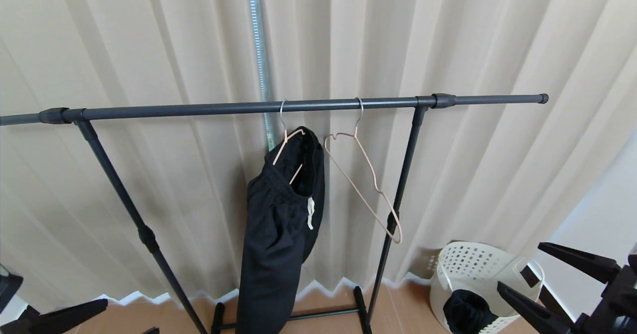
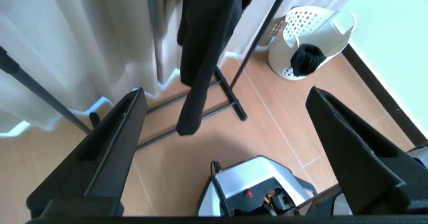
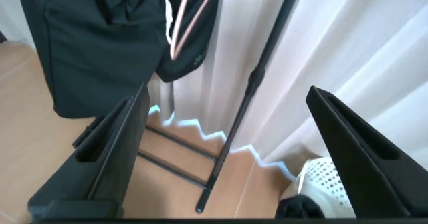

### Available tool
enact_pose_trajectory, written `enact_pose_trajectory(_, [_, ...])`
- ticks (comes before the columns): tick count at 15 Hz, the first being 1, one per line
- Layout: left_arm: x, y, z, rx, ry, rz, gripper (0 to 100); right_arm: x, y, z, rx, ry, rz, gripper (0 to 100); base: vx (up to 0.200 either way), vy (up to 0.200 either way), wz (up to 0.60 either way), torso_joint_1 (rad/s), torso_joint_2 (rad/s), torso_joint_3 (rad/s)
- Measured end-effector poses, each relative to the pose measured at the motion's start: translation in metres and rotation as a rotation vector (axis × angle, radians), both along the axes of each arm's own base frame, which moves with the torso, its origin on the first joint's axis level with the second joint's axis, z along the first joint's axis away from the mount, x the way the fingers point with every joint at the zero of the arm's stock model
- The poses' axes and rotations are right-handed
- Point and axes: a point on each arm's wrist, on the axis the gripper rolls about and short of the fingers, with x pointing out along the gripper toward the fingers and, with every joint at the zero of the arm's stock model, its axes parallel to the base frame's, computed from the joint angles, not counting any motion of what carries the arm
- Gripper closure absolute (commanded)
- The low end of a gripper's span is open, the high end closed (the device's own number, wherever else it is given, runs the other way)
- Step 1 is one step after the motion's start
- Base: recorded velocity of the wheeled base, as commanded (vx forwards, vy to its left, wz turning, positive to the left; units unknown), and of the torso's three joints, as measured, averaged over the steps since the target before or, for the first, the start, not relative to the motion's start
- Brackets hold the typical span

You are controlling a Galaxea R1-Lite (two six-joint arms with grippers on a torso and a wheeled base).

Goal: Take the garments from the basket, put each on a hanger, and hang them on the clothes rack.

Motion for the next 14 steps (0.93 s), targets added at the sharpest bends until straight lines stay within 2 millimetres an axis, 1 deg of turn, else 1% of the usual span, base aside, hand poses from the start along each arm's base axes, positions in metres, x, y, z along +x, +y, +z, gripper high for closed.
enact_pose_trajectory(4, [-0.024, 0.007, -0.027, 0.001, 0.001, 0.0, 0, -0.045, -0.016, -0.016, -0.021, 0.052, -0.033, 0, 0.0, 0.0, 0.0, 0.0, 0.0, 0.0])
enact_pose_trajectory(6, [-0.035, 0.011, -0.041, -0.002, -0.008, 0.0, 0, -0.071, -0.025, -0.028, -0.032, 0.072, -0.049, 0, 0.0, 0.0, 0.0, 0.0, 0.0, 0.0])
enact_pose_trajectory(8, [-0.043, 0.014, -0.05, -0.004, -0.021, 0.0, 0, -0.09, -0.032, -0.04, -0.036, 0.062, -0.09, 0, 0.0, 0.0, 0.0, 0.0, 0.0, 0.0])
enact_pose_trajectory(11, [-0.048, 0.016, -0.053, 0.001, -0.048, 0.019, 0, -0.102, -0.036, -0.043, -0.008, -0.018, -0.127, 0, 0.0, 0.0, 0.0, 0.0, 0.0, 0.0])
enact_pose_trajectory(14, [-0.05, 0.019, -0.056, 0.106, -0.074, 0.094, 0, -0.106, -0.038, -0.043, 0.004, -0.069, -0.202, 0, 0.0, 0.0, 0.0, 0.0, 0.0, 0.0])
